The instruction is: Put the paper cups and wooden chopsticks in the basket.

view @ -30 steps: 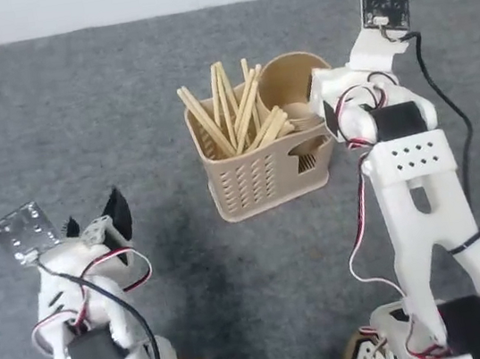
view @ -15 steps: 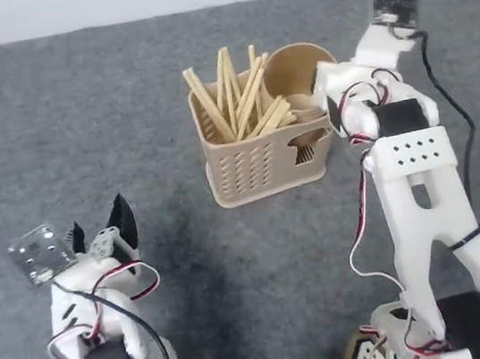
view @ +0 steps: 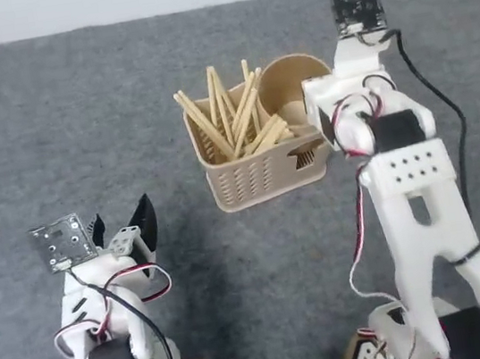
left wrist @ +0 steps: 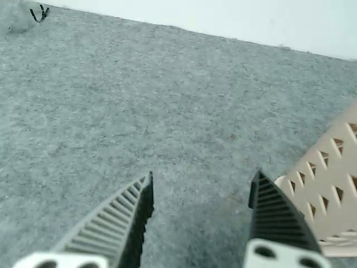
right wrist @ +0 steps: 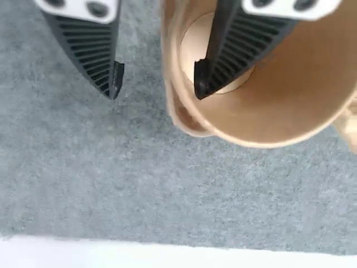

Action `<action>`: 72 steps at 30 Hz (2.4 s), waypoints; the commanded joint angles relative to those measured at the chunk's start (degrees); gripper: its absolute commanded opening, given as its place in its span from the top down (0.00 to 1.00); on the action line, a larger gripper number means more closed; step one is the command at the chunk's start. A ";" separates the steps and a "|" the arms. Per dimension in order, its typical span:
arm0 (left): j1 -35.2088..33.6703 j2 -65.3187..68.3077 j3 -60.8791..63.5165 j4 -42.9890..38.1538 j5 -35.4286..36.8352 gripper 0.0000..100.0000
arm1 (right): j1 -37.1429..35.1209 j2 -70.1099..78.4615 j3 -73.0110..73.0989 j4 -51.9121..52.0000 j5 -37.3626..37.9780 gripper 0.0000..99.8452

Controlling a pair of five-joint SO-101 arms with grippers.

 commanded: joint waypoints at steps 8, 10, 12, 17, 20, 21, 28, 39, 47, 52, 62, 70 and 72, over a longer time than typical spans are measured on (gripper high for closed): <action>0.35 -0.44 -0.22 0.35 -0.70 0.74 | -1.89 -6.37 -5.98 0.84 5.45 0.79; 0.35 -0.44 -0.22 0.35 -0.70 0.74 | -1.89 -6.29 -8.26 1.63 6.59 0.79; 0.35 -0.35 -0.13 0.35 -0.70 0.74 | -2.07 -6.64 -11.43 3.65 7.74 0.79; 0.44 -0.44 0.48 0.00 -1.23 0.74 | -1.89 -5.85 -24.79 9.98 10.20 0.79; 1.14 -0.44 0.66 0.00 -1.85 0.74 | -1.89 -4.53 -33.23 15.34 10.64 0.79; 1.49 -0.44 0.75 0.00 -1.93 0.74 | -1.89 -4.00 -35.78 17.71 10.64 0.79; 1.67 -0.44 4.18 -3.87 -6.51 0.74 | 1.19 -6.29 -46.42 33.63 10.46 0.79; 1.67 -0.26 8.75 -2.29 -14.86 0.73 | 10.51 -24.57 -45.54 52.09 15.12 0.79; 1.76 -0.26 8.75 3.69 -14.86 0.74 | 10.42 -40.57 -20.92 46.99 16.62 0.79; 3.60 -0.53 8.66 8.44 -14.95 0.74 | 10.51 -53.93 1.23 38.02 16.53 0.79; 3.69 -0.53 8.66 8.97 -14.86 0.74 | 11.56 -79.96 32.00 24.92 16.53 0.79; 3.78 -0.44 8.66 8.97 -14.86 0.74 | 20.00 -79.25 43.87 0.13 18.46 0.79; 3.78 -0.44 8.66 8.97 -14.86 0.74 | 21.85 -79.43 43.69 -5.85 24.62 0.79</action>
